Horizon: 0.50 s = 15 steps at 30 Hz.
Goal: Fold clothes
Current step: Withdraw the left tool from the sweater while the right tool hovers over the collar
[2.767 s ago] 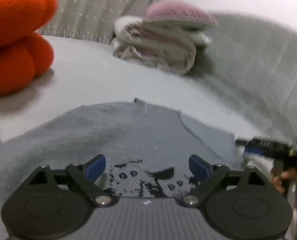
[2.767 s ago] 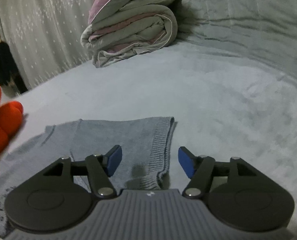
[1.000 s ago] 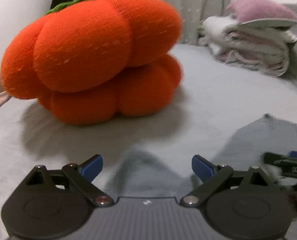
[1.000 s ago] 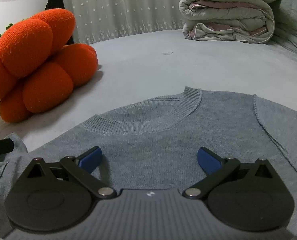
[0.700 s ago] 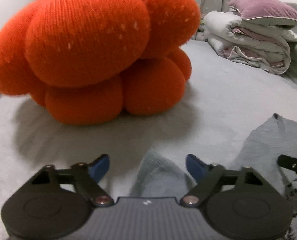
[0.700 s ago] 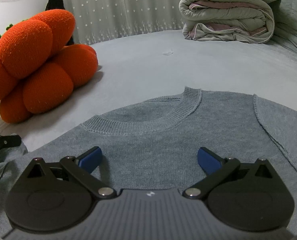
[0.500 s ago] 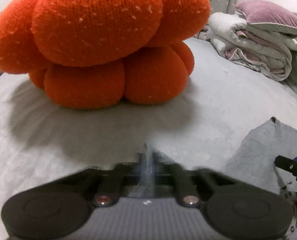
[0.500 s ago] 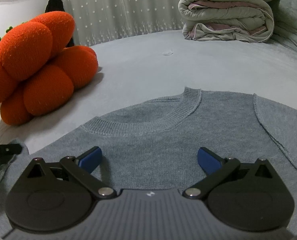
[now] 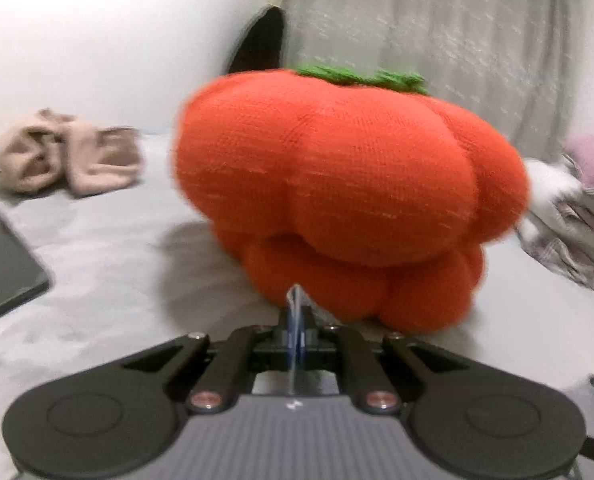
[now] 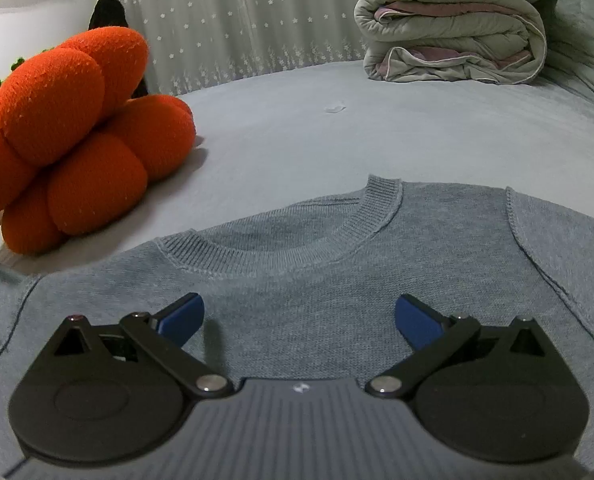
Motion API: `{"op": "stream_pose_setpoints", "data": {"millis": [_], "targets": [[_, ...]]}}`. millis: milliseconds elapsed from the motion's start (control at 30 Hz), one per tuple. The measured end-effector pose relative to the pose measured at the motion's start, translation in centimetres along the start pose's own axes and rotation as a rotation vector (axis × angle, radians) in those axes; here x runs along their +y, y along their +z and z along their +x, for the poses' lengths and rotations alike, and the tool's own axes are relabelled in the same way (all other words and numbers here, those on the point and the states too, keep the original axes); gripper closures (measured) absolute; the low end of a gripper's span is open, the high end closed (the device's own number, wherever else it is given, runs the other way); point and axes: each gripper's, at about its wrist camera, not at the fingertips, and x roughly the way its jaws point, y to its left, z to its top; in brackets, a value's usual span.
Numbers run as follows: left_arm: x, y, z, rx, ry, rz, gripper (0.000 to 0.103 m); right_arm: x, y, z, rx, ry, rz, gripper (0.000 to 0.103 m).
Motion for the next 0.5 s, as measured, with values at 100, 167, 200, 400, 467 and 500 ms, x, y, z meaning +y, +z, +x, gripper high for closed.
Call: {"op": "stream_pose_setpoints", "data": {"millis": [100,167,200,400,467,500], "targets": [[1.8,-0.9,-0.3,0.012,0.109,-0.031,0.103,0.0,0.0,0.0,0.000,0.000,-0.001,0.000],[2.4,-1.3,0.0,0.023,0.200,-0.013,0.103,0.0,0.0,0.0,0.000,0.000,-0.002,0.000],[3.0,-1.5,0.1,0.041,0.211,-0.016,0.103,0.0,0.0,0.0,0.000,0.000,-0.002,0.000],[3.4,-1.4,0.5,0.092,0.160,-0.034,0.092,0.1,0.0,0.0,0.001,-0.005,-0.009,0.000],[2.1,-1.3,0.4,0.093,0.108,-0.010,0.069,0.1,0.0,0.0,0.001,-0.005,-0.009,0.000],[1.5,-1.3,0.3,0.093,0.081,0.001,0.056,0.0,0.0,0.0,0.001,-0.004,-0.008,0.000]]}}
